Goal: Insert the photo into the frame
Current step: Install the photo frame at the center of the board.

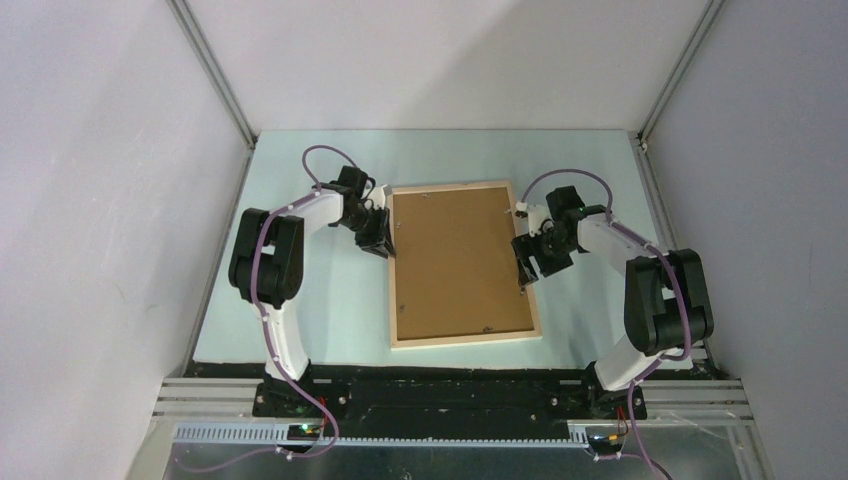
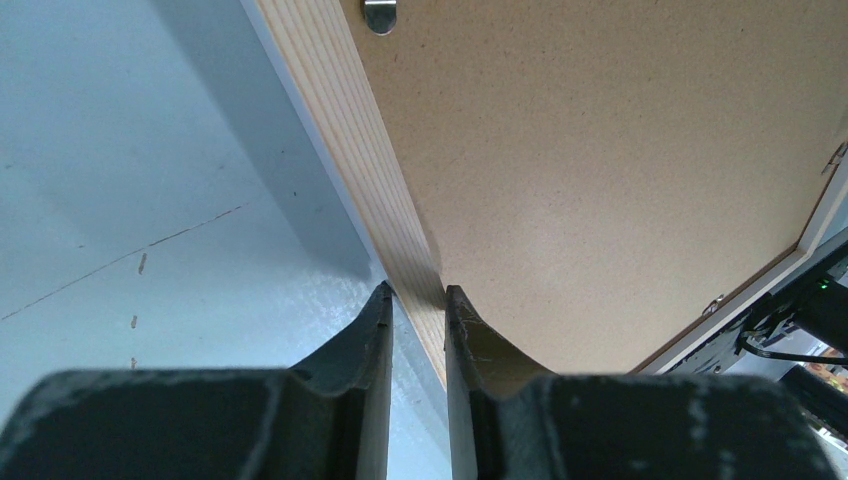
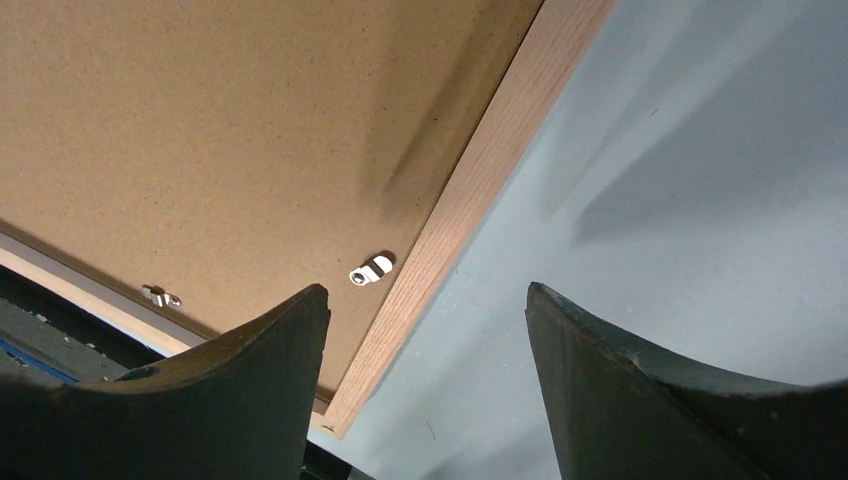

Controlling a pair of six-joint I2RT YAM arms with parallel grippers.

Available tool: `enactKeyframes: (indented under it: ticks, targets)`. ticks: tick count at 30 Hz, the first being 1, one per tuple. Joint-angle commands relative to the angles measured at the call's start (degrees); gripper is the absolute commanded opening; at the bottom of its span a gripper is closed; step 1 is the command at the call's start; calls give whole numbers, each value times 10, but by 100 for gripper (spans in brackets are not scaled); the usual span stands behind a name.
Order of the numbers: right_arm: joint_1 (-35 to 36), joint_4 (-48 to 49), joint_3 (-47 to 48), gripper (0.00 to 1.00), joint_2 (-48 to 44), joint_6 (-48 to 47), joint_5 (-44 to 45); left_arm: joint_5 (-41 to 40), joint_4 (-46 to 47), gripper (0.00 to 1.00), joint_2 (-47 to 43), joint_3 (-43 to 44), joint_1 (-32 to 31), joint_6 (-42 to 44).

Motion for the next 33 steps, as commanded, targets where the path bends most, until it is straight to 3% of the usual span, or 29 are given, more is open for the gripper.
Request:
enactKeyframes:
  ticks: [1,33]
  targets:
    - [9,8,-4,76,-14,-5,15,16,20,0,2,21,-6,4]
    - [74,37,-7,62,33,31,90,17,20,0,-1,21,-6,5]
